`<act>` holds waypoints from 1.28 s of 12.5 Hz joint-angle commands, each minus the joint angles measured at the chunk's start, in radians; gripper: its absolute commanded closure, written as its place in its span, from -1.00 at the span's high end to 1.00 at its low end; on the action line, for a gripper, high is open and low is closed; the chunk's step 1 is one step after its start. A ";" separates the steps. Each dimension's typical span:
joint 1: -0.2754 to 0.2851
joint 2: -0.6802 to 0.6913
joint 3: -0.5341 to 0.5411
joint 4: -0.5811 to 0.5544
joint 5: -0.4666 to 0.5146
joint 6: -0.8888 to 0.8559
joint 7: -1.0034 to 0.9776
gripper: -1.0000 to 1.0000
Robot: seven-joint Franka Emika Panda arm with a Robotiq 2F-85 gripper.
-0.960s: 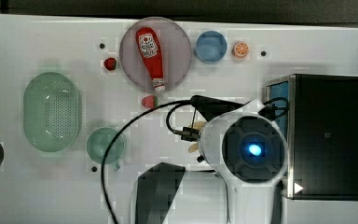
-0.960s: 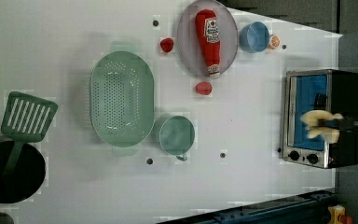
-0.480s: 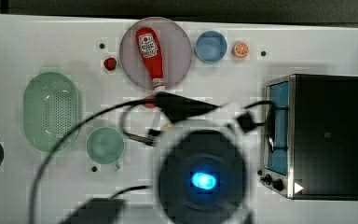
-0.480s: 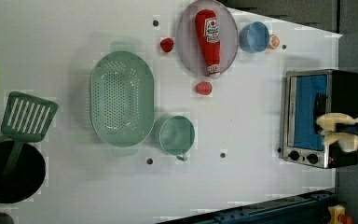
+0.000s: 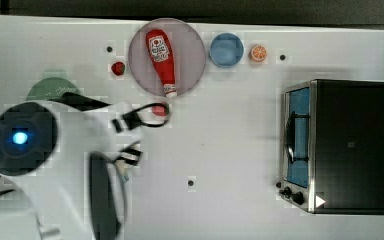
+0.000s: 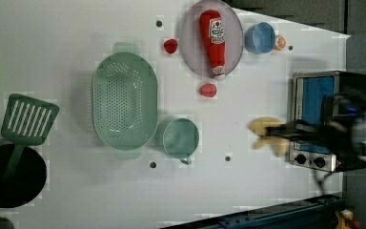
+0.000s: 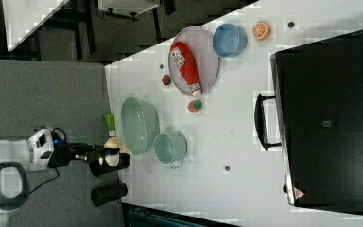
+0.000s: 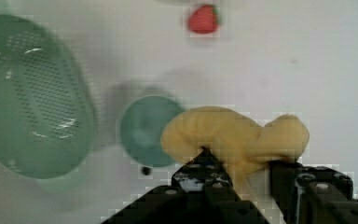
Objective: Pick Banana and place it in mug.
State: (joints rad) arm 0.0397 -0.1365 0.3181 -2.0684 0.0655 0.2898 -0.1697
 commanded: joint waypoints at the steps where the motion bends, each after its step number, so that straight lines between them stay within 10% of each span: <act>1: 0.018 0.073 0.074 -0.043 0.008 0.089 0.217 -0.38; 12: 0.019 0.271 0.128 -0.285 0.002 0.574 0.343 -0.34; 16: 0.019 0.301 0.134 -0.289 0.001 0.638 0.343 0.52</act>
State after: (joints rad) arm 0.0547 0.1743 0.4458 -2.3711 0.0632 0.9375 0.1283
